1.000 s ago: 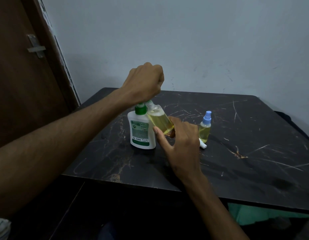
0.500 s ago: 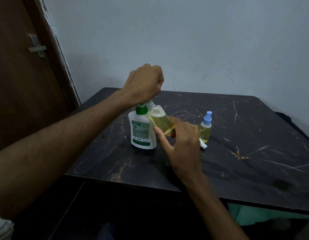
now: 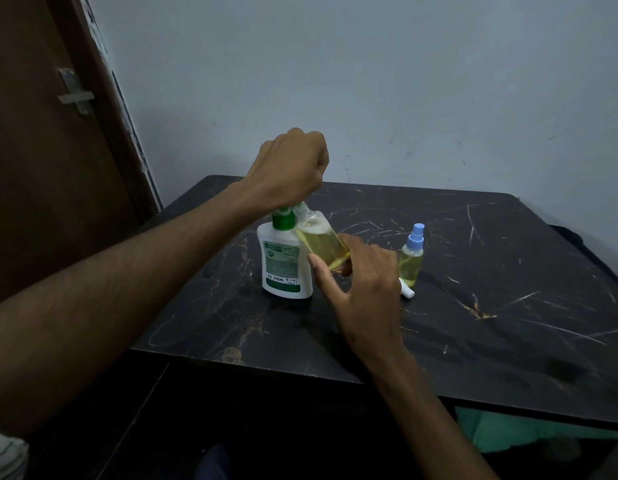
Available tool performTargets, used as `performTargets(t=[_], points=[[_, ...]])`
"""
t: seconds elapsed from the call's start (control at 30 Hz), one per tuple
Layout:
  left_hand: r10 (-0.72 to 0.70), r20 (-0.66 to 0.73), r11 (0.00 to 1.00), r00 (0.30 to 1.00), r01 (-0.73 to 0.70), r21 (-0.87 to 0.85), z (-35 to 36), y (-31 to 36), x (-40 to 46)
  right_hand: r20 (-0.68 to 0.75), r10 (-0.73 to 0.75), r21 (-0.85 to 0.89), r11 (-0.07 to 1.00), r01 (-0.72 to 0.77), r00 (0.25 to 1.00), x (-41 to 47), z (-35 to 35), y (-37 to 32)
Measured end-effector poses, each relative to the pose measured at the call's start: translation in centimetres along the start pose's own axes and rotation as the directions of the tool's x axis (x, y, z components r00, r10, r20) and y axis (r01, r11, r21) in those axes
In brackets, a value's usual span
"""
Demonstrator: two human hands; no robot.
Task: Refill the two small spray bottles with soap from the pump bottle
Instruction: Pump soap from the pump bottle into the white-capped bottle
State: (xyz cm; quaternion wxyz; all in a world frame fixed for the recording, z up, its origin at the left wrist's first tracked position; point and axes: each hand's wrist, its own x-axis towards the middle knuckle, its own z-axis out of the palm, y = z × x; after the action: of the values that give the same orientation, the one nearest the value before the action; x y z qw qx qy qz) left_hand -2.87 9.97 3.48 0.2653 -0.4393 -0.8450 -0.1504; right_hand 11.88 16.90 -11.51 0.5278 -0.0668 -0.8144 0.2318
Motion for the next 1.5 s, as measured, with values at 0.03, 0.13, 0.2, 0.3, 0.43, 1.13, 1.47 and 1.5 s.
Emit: performTargets(t=[0.03, 0.13, 0.2, 0.3, 0.43, 1.13, 1.47, 1.5], points=[[0.001, -0.004, 1.000, 1.000, -0.001, -0.005, -0.12, 0.00, 0.04, -0.002, -0.002, 0.002, 1.000, 0.002, 1.000, -0.02, -0.02, -0.02], [0.015, -0.018, 1.000, 1.000, -0.015, -0.003, -0.43, -0.04, 0.25, -0.006, -0.001, 0.014, 1.000, 0.001, 1.000, -0.07, -0.07, -0.03], [0.017, -0.015, 1.000, 1.000, -0.017, -0.003, -0.33, -0.09, 0.29, -0.002, 0.001, 0.015, 1.000, -0.001, 1.000, -0.04, -0.03, -0.01], [0.011, -0.003, 1.000, 1.000, -0.011, -0.009, 0.08, -0.13, 0.09, 0.009, 0.000, 0.005, 1.000, 0.000, 1.000, 0.04, 0.09, 0.04], [0.001, 0.003, 1.000, 1.000, -0.001, -0.008, -0.07, -0.03, 0.04, 0.020, 0.011, 0.002, 1.000, -0.011, 1.000, -0.03, 0.09, 0.02], [-0.005, -0.001, 0.999, 1.000, 0.005, -0.043, -0.14, -0.11, 0.32, 0.028, 0.014, -0.005, 1.000, -0.014, 1.000, -0.16, 0.27, 0.22], [-0.011, 0.002, 0.999, 1.000, 0.011, -0.051, -0.45, -0.02, 0.47, 0.062, 0.030, -0.020, 0.999, -0.028, 0.998, -0.25, 0.26, 0.25], [-0.011, 0.003, 0.999, 1.000, 0.011, -0.049, -0.45, -0.03, 0.47, 0.061, 0.029, -0.020, 0.999, -0.028, 0.998, -0.24, 0.27, 0.25]])
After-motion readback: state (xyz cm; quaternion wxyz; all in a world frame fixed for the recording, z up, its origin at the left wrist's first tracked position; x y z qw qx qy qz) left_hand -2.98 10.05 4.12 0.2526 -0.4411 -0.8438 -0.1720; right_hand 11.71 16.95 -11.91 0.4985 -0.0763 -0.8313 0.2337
